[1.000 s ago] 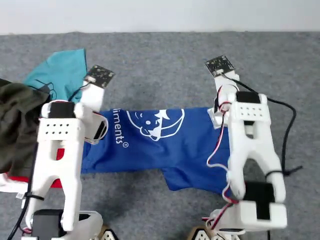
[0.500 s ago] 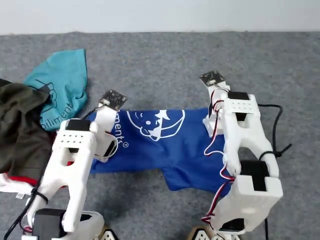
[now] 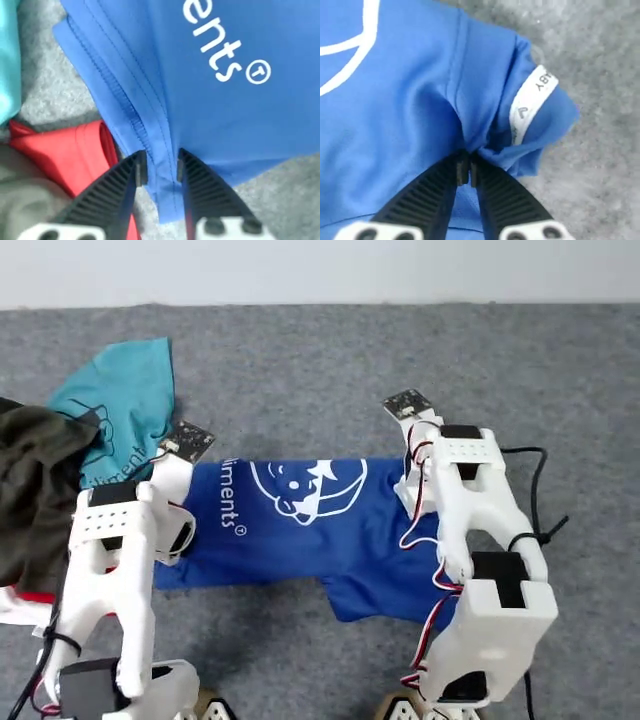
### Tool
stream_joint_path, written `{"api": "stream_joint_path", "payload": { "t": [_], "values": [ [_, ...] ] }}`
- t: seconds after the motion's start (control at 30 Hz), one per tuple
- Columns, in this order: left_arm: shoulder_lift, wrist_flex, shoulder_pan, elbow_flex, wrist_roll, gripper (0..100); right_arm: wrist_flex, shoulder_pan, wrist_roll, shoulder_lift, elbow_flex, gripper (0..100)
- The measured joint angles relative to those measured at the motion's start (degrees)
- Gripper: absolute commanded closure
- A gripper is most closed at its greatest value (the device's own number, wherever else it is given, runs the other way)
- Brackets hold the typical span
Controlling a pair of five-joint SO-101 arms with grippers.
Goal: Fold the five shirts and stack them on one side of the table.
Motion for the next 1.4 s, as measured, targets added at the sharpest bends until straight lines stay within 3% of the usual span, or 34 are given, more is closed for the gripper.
{"api": "stream_joint_path", "payload": {
  "t": [0.33, 0.5, 0.7, 1.03, 1.4],
  "values": [
    [0.0, 0.0, 0.0, 0.0, 0.0, 89, 3.08, 11.87, 1.23, 0.0, -7.91, 98.9],
    [0.0, 0.0, 0.0, 0.0, 0.0, 89, 5.54, 12.04, 1.32, 0.0, -8.35, 96.3],
    [0.0, 0.0, 0.0, 0.0, 0.0, 89, 16.62, 10.46, 1.32, 0.0, -11.34, 80.9],
    [0.0, 0.0, 0.0, 0.0, 0.0, 89, 21.1, 3.69, -2.02, 1.23, -11.43, 80.9],
    [0.0, 0.0, 0.0, 0.0, 0.0, 89, 14.51, 3.78, -6.51, 10.29, -13.27, 81.2]
  ]
}}
